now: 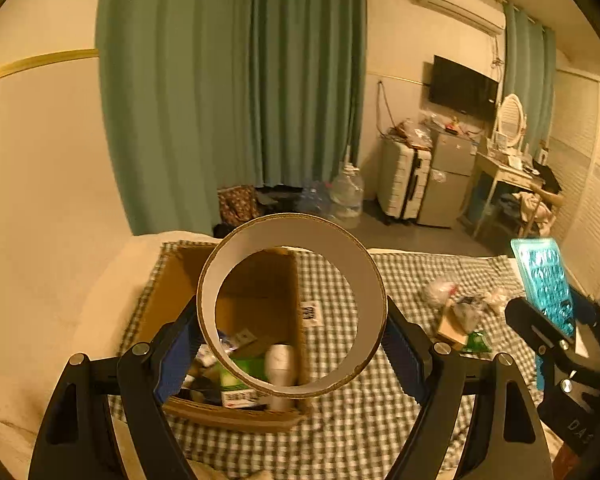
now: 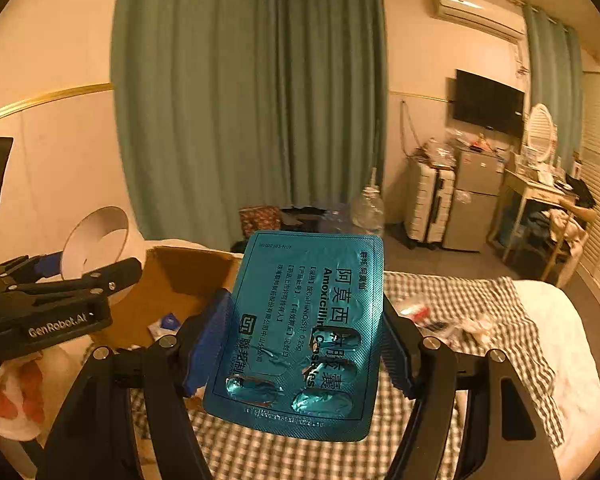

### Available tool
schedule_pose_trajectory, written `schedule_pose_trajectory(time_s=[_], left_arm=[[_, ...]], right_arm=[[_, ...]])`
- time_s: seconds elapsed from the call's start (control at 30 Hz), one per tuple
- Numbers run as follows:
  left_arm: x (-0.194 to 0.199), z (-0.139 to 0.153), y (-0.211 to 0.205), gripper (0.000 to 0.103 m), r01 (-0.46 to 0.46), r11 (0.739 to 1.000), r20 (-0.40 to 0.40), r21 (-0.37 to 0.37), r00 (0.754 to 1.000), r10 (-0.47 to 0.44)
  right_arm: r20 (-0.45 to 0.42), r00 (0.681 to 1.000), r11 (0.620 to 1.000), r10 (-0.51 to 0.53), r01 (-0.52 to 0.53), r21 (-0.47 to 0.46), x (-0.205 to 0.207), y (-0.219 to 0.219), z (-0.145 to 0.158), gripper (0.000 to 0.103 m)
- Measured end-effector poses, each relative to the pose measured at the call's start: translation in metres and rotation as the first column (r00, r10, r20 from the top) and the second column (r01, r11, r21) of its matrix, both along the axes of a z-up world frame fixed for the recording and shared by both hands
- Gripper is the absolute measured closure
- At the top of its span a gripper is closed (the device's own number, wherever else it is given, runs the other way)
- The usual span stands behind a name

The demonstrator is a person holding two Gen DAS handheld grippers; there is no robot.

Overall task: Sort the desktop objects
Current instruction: 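Carry the tape roll and blister pack over the cardboard box, then open both tools to drop the tape roll and blister pack into the box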

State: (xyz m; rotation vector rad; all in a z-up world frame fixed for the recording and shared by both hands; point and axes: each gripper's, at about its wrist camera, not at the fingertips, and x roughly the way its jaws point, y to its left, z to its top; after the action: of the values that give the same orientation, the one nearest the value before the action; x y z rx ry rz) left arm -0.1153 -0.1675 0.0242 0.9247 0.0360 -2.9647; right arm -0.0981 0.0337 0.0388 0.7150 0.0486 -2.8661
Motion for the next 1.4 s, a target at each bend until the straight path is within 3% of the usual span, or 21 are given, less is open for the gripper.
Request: schedule_pose_trajectory(time_s=[0.27, 0.57, 0.83, 1.1, 1.2, 1.23, 1.3, 1.4], left_arm=[[-0.008, -0.028, -0.044, 0.018, -0.059, 0.998, 0.040, 0.021, 0.998, 0.058], [-0.020, -0.067, -0.097, 0.018, -0.137, 0.990, 0.102, 0.022, 0.986, 0.134], [-0.038, -0.104, -0.115, 0.018, -0.149, 0.988, 0.166, 0.025, 0.976, 0.143], [-0.050, -0.129, -0.120, 0.017, -0.131, 0.990, 0.167, 0.051, 0.978, 0.121], [-0.054, -0.137, -0.118, 0.011, -0.112, 0.992, 0.171, 0.058, 0.980, 0.100], [-0.054, -0.139, -0.116, 0.005, -0.097, 0.994, 0.169, 0.047, 0.982, 0.087], [-0.052, -0.141, -0.111, 0.004, -0.070, 0.997, 0.165, 0.034, 0.984, 0.064], [-0.047, -0.146, -0.106, 0.002, -0.042, 0.998, 0.161, 0.036, 0.986, 0.036]], right_arm=[[0.020, 0.996, 0.995, 0.084, -0.085, 0.045, -0.019, -0.060, -0.010, 0.034], [0.078, 0.983, 0.986, 0.167, -0.169, 0.014, -0.048, -0.108, -0.038, 0.034], [0.140, 0.967, 0.977, 0.215, -0.212, -0.033, -0.080, -0.136, -0.070, 0.034], [0.201, 0.953, 0.973, 0.229, -0.223, -0.051, -0.112, -0.155, -0.099, 0.034], [0.204, 0.945, 0.966, 0.257, -0.242, -0.093, -0.124, -0.162, -0.104, 0.029], [0.203, 0.941, 0.961, 0.270, -0.251, -0.113, -0.126, -0.163, -0.105, 0.019], [0.186, 0.949, 0.965, 0.253, -0.233, -0.122, -0.130, -0.165, -0.103, 0.009], [0.177, 0.961, 0.975, 0.212, -0.196, -0.101, -0.132, -0.166, -0.101, 0.008]])
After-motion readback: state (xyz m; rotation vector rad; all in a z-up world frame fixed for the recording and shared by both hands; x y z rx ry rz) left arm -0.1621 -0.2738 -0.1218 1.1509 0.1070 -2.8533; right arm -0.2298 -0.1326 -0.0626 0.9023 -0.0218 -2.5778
